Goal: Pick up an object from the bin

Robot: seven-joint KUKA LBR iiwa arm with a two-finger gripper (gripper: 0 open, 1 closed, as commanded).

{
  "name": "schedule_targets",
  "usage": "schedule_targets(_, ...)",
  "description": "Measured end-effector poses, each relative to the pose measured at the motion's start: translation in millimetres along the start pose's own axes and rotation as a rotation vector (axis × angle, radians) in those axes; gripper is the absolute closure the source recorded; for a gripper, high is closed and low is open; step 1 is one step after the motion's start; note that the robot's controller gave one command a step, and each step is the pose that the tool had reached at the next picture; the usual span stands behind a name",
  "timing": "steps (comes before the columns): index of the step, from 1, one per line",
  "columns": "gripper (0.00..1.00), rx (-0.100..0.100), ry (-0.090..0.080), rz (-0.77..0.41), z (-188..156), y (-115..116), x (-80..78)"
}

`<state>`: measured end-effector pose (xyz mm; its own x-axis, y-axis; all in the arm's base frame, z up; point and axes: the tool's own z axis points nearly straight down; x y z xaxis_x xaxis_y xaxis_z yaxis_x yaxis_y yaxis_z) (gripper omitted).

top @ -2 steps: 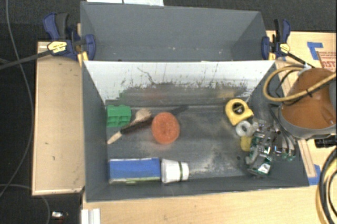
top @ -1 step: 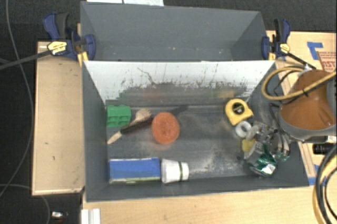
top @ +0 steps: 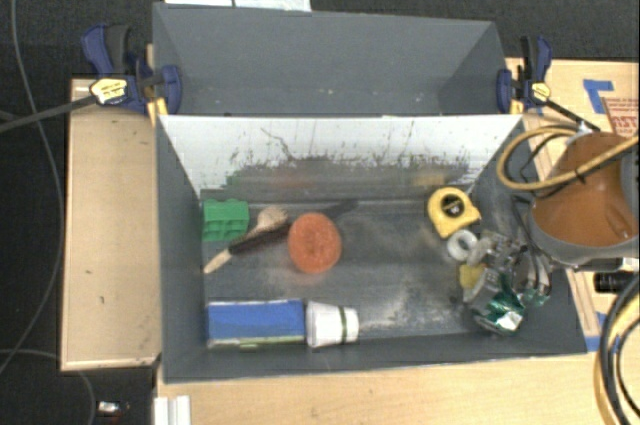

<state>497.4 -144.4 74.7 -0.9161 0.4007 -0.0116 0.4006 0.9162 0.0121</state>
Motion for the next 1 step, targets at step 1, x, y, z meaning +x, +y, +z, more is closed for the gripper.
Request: schedule_targets(1,1.00,0.001,0.004,-0.002,-20.2,-0.3,1.3)
